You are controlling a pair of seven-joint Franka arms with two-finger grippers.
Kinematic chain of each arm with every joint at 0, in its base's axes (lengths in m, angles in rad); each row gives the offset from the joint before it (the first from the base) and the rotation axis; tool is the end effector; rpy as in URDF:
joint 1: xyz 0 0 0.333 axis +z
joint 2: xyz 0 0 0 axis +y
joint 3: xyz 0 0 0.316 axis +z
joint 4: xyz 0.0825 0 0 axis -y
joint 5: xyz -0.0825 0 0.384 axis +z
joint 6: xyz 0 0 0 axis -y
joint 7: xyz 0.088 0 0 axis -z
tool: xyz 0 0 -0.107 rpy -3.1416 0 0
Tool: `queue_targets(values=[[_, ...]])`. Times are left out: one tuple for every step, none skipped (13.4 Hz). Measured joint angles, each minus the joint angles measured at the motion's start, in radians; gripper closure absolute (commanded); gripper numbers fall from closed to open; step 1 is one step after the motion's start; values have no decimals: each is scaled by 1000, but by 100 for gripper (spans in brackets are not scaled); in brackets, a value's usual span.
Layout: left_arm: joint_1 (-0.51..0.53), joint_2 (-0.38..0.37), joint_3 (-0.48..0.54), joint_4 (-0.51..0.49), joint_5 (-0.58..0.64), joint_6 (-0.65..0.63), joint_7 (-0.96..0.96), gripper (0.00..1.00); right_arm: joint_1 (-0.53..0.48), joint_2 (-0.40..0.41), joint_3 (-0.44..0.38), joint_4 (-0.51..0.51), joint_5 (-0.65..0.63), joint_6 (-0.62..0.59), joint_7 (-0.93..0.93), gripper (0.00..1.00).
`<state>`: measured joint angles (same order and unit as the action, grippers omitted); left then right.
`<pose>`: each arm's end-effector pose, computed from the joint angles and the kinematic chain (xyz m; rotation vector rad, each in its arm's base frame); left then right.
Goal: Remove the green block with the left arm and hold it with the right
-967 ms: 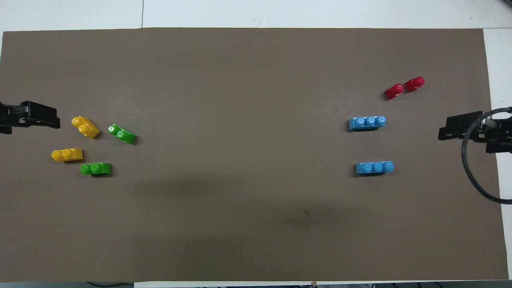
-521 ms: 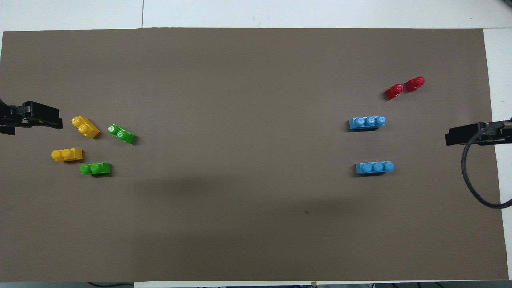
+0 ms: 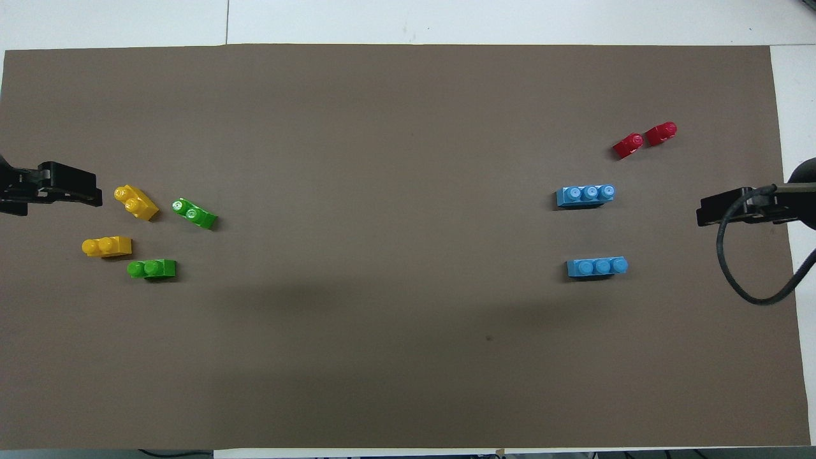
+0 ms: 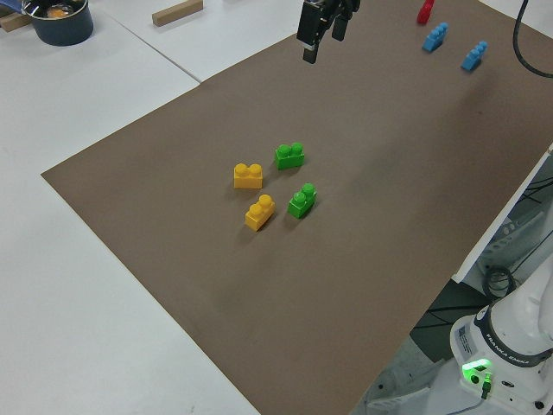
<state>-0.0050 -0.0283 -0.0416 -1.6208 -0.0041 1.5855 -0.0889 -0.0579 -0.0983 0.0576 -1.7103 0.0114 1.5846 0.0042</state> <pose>0.5459 -0.0262 0.6177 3.1384 0.0665 -0.0113 0.5232 0.0025 0.6127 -3.1356 0.0081 0.0432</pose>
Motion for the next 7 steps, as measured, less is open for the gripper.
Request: queue_targets(values=[[0,1,0,9,-11,-9,0,0,-2,3,0,-1,0,0,0,2],[0,4,0,21,-20,-14,0,0,-4,5,-1,-1,0,0,0,2],[0,8,0,30,-24,-16,0,0,-6,5,-2,-2,0,0,0,2],[0,11,0,34,-26,-16,0,0,-8,5,-2,-2,0,0,0,2],[0,14,1,36,-26,-17,0,0,-10,5,-2,-2,0,0,0,2],[0,15,1,36,-26,-17,0,0,-10,5,-2,-2,0,0,0,2],[0,17,1,37,-26,-17,0,0,-10,5,-2,-2,0,0,0,2]])
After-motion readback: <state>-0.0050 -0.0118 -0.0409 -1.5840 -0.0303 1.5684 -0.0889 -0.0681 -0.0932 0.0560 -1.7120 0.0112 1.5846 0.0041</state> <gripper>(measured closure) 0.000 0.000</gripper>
